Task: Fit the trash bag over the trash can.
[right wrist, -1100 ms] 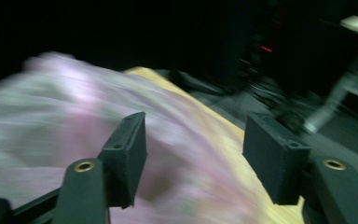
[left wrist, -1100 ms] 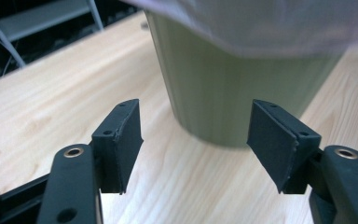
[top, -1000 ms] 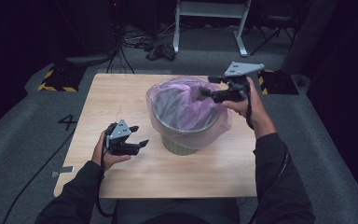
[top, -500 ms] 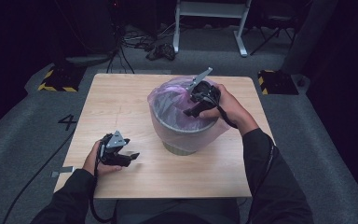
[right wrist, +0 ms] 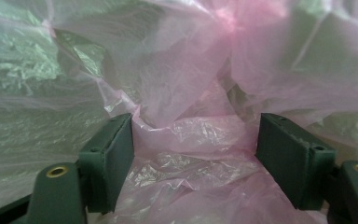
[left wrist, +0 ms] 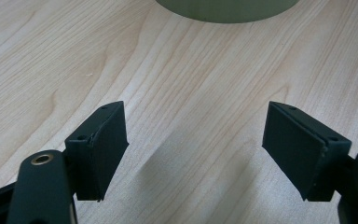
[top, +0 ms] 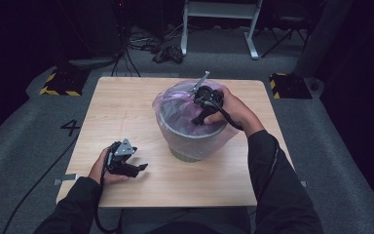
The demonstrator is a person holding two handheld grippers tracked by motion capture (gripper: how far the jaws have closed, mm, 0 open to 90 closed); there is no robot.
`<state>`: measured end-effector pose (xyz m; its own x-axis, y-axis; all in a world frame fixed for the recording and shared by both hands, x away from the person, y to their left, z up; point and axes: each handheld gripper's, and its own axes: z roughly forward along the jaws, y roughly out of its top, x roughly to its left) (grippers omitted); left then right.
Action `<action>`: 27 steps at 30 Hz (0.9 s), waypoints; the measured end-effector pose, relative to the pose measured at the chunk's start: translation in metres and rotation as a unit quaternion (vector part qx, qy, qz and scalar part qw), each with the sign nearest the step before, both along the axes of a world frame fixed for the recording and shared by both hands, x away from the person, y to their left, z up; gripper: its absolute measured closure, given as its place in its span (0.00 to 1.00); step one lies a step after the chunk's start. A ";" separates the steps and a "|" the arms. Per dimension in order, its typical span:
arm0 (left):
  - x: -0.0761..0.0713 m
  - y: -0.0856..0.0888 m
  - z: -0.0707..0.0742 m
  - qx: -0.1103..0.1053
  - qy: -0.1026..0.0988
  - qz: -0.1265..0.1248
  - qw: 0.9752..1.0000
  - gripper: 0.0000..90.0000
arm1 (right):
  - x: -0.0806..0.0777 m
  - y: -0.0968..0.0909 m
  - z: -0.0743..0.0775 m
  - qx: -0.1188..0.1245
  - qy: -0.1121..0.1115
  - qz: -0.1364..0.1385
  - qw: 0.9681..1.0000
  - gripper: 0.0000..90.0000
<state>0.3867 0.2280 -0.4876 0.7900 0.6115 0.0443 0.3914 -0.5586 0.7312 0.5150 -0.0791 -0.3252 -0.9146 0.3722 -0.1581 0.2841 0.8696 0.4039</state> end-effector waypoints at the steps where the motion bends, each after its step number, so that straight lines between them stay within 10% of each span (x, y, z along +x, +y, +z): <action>1: 0.000 0.000 0.000 0.003 0.001 0.000 1.000 0.24 | 0.000 0.001 0.000 -0.002 0.002 -0.001 1.000 0.30; 4: 0.001 0.001 -0.003 0.010 0.004 -0.002 1.000 0.24 | 0.000 0.002 0.000 -0.005 -0.001 0.002 1.000 0.28; 9: 0.000 0.001 -0.007 0.008 0.015 -0.002 1.000 0.21 | -0.005 -0.007 0.008 0.063 -0.021 -0.001 0.998 0.28; 18: -0.001 -0.001 -0.011 0.019 0.019 0.005 1.000 0.20 | -0.034 -0.045 0.030 0.183 -0.074 -0.002 0.980 0.27; 22: -0.001 0.001 -0.012 0.014 0.026 0.010 1.000 0.19 | -0.055 -0.072 0.033 0.219 -0.099 -0.004 0.971 0.27; 27: 0.001 0.003 -0.015 0.001 0.029 0.013 0.999 0.17 | -0.074 -0.102 0.025 0.233 -0.108 -0.011 0.966 0.26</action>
